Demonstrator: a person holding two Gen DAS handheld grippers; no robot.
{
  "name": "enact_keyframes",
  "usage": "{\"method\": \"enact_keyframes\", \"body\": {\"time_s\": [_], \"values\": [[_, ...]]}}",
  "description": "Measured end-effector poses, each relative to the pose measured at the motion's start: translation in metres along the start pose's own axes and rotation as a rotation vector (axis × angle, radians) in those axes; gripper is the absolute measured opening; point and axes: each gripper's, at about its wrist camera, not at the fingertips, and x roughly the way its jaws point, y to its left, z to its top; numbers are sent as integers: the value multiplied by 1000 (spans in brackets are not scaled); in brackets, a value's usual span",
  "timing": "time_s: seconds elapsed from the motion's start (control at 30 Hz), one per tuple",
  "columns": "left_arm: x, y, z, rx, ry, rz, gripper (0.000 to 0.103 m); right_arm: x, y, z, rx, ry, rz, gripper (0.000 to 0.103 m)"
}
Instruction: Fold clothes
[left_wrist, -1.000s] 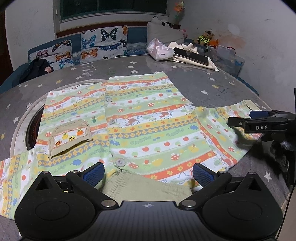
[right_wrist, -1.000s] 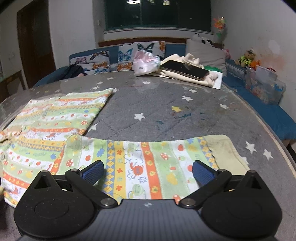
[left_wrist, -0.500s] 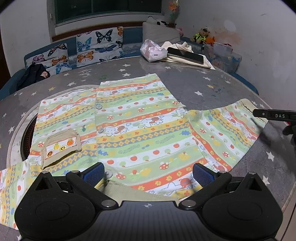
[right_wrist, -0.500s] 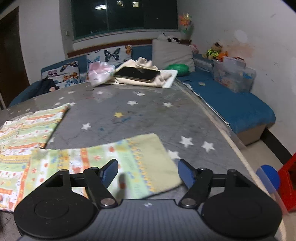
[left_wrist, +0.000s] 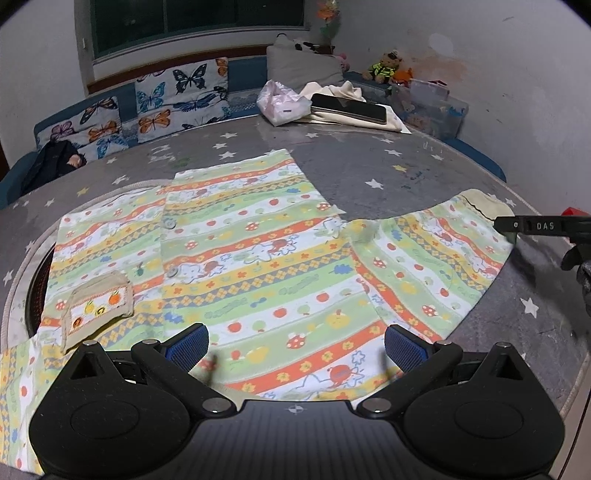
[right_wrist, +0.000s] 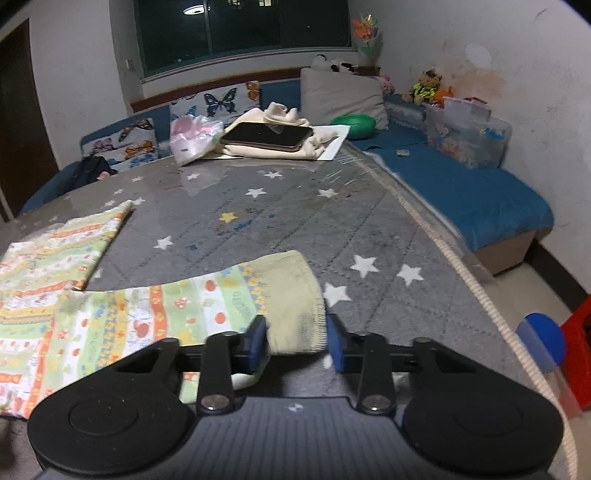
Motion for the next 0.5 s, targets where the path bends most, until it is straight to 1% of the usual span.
{"method": "enact_keyframes", "body": {"time_s": [0.07, 0.1, 0.23, 0.37, 0.5], "values": [[4, -3, 1, 7, 4, 12, 103, -1, -1, 1, 27, 7, 40, 15], [6, -4, 1, 9, 6, 17, 103, -4, 0, 2, 32, -1, 58, 13], [13, -8, 2, 14, 12, 24, 103, -16, 5, 8, 52, -39, 122, 11], [19, -12, -1, 29, 24, 27, 103, -35, 12, 20, 90, -78, 209, 10], [26, -13, -4, 31, 28, 26, 103, -57, 25, 36, 92, -115, 279, 10]]}}
